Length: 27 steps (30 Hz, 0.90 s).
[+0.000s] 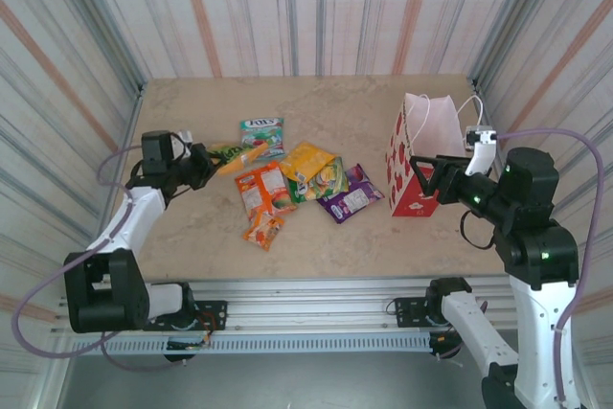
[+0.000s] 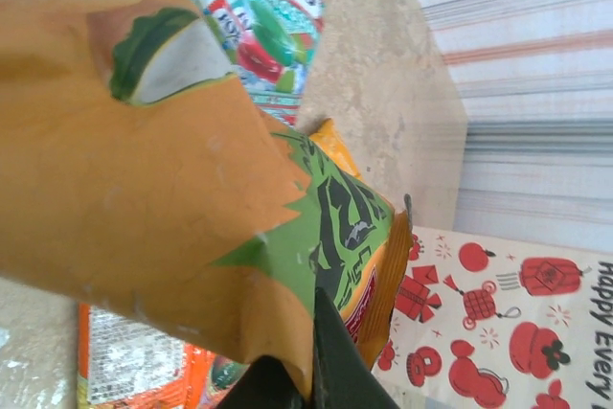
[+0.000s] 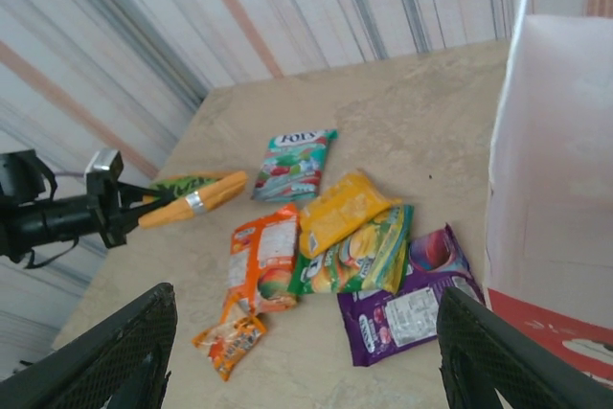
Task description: Place the snacks into the paper bag
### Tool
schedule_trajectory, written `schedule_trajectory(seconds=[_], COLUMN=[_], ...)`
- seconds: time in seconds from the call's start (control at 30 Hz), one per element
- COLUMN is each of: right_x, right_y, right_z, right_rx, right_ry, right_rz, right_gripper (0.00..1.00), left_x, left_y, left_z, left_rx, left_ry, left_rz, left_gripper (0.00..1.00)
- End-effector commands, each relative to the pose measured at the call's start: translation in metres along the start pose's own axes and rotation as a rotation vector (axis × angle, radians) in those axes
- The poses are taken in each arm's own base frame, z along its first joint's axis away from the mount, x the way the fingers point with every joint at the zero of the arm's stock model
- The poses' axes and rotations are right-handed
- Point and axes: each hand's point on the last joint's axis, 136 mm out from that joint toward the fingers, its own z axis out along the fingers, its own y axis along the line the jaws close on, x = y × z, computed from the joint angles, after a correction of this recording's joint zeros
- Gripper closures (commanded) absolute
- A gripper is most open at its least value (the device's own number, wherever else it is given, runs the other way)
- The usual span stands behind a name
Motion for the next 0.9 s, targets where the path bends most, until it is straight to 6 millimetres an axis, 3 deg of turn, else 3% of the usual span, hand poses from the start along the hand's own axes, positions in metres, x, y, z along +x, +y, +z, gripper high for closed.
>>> schedule_trajectory(seconds=[0.0,0.17,0.47,0.7,0.87], right_x=[-0.012,-0.014,-0.002,0.027,0.053], right_y=[0.017,0.027,0.048,0.070,0.076], right_z=[-0.007,-0.005,0.020,0.064,0.119], right_rx=[-0.059,-0.104,-0.196,-0.261,-0.234], right_ry=[-0.031,-0.026,0.067,0.123,0.212], right_rz=[-0.082,-0.180,-0.512,-1.018,-1.299], right_gripper=[0.28,0.30,0.34,0.34,0.26], left_x=[0.007,0.014,0.060,0.087,0.093], left_y=[-0.035,-0.080,-0.132,-0.144,-0.147], left_z=[-0.018,-0.029,-0.018,-0.003,0.002], left_rx=[0.065,0.150,0.169,0.146,0.142], left_ry=[0.035,0.095,0.284,0.356,0.365], left_rz=[0.121,0.241,0.389,0.340,0.308], left_gripper=[1.00,1.00,1.00,1.00,1.00])
